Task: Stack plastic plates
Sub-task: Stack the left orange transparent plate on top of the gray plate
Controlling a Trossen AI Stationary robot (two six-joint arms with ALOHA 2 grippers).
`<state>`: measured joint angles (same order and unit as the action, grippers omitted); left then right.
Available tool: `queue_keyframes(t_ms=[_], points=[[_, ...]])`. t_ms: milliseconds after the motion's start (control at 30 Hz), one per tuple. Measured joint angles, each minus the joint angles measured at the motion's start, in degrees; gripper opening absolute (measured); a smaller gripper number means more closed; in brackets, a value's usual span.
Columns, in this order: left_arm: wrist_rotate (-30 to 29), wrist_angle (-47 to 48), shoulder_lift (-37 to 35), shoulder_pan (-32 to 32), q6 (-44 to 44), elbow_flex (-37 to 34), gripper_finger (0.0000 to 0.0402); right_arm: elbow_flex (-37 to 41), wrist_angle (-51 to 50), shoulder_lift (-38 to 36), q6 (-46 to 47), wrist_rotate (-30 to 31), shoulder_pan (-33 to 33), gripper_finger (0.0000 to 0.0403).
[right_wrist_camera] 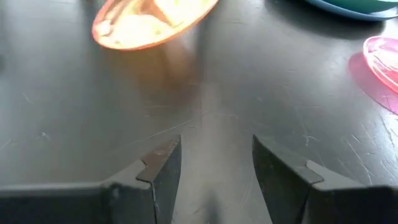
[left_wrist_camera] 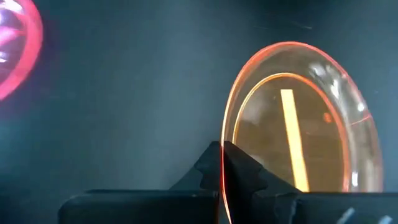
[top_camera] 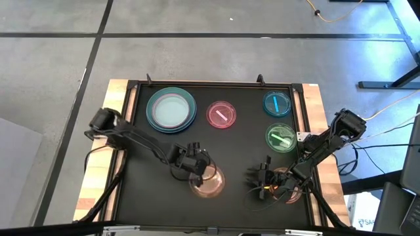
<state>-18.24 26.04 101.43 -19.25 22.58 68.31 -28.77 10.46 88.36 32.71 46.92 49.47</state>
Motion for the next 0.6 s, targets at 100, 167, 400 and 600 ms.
queue_keyframes(t_ms=[100,167,400,600], points=[[-2.1,2.6,-4.3,0.6,-0.9,-1.7,0.0001,0.0,-0.2,0.0,0.0,0.0,0.0,0.0188],[-3.0,3.2,-8.2,1.6,-1.1,-4.6,0.0001,0.0,-0.5,0.0,-0.1,0.0,-0.5,0.0188],[-8.1,3.2,-24.0,8.3,0.2,-17.0,0.0,0.0,-1.8,0.0,-0.8,-0.9,-3.8,0.0188],[-19.2,2.2,-36.1,16.6,-0.6,-24.2,0.0,0.0,-2.4,0.0,-4.3,-1.0,-8.6,0.0188]])
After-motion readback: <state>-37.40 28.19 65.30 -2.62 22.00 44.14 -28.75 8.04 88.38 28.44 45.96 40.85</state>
